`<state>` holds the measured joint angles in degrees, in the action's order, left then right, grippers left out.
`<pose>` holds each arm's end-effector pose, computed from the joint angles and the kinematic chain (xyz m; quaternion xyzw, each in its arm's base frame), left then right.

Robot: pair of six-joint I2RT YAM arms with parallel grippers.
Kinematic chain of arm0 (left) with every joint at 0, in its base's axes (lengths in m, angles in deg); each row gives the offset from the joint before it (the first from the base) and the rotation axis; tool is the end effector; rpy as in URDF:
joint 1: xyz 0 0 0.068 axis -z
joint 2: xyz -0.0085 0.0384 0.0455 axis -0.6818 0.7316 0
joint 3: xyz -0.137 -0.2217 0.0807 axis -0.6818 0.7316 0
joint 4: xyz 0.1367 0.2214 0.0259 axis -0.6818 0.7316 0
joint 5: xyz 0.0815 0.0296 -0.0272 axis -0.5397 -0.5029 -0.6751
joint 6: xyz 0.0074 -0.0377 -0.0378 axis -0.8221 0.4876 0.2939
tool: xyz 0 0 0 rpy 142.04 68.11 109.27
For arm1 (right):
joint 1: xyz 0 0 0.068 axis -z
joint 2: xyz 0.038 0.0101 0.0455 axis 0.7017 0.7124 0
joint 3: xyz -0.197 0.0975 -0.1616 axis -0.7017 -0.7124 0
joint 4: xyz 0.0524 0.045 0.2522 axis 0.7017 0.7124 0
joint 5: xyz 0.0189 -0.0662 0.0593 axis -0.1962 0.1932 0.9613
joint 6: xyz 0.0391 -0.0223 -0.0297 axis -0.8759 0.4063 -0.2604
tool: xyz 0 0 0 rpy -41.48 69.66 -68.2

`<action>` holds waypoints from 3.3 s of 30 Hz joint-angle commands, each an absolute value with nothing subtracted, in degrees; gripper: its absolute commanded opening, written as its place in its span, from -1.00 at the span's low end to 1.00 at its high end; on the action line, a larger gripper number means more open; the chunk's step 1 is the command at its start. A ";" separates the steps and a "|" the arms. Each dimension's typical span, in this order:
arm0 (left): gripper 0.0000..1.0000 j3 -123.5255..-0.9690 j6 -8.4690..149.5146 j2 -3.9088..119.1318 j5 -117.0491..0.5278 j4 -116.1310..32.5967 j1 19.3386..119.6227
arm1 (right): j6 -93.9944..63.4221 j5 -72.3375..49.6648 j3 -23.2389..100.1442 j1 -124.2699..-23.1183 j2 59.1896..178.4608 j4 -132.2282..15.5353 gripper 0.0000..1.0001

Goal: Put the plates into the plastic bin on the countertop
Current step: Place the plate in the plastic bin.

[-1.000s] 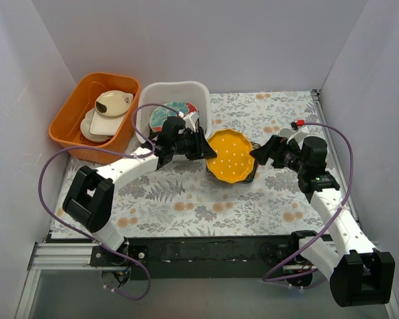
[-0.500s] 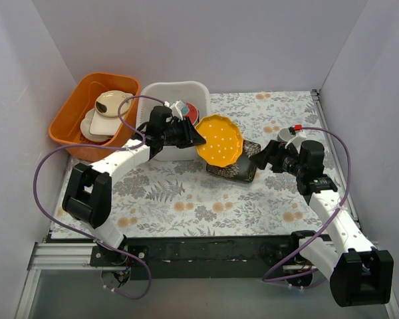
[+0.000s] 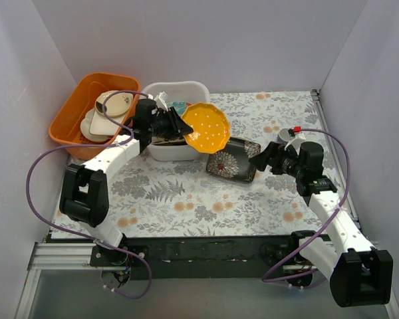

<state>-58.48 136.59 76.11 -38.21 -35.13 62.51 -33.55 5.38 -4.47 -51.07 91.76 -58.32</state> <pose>0.3488 -0.1416 0.2729 -0.3011 0.7935 -0.5035 0.1617 0.2106 0.0388 0.2543 0.0142 0.8185 0.3171 0.4789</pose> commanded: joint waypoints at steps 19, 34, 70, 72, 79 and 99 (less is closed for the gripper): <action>-1.00 -61.53 142.88 67.46 -34.80 -46.69 53.89 | -33.78 7.56 -7.56 -51.33 90.39 -61.14 0.90; -1.00 -60.83 144.38 68.25 -35.23 -47.31 49.75 | -32.38 7.30 -7.21 -51.33 89.86 -60.70 0.92; -0.84 -70.58 135.15 88.81 -35.93 -34.13 49.92 | -31.67 6.86 -7.56 -51.25 93.03 -61.67 0.92; -0.81 -71.20 134.62 89.34 -36.55 -33.16 50.01 | -31.59 7.04 -7.74 -51.25 93.20 -61.67 0.91; -0.15 -72.61 132.25 89.17 -41.56 -29.12 51.15 | -31.59 7.04 -8.18 -51.25 93.20 -61.75 0.91; 0.83 -83.76 122.84 94.09 -69.67 -11.81 57.12 | -32.29 7.57 -9.32 -51.25 93.91 -62.81 0.90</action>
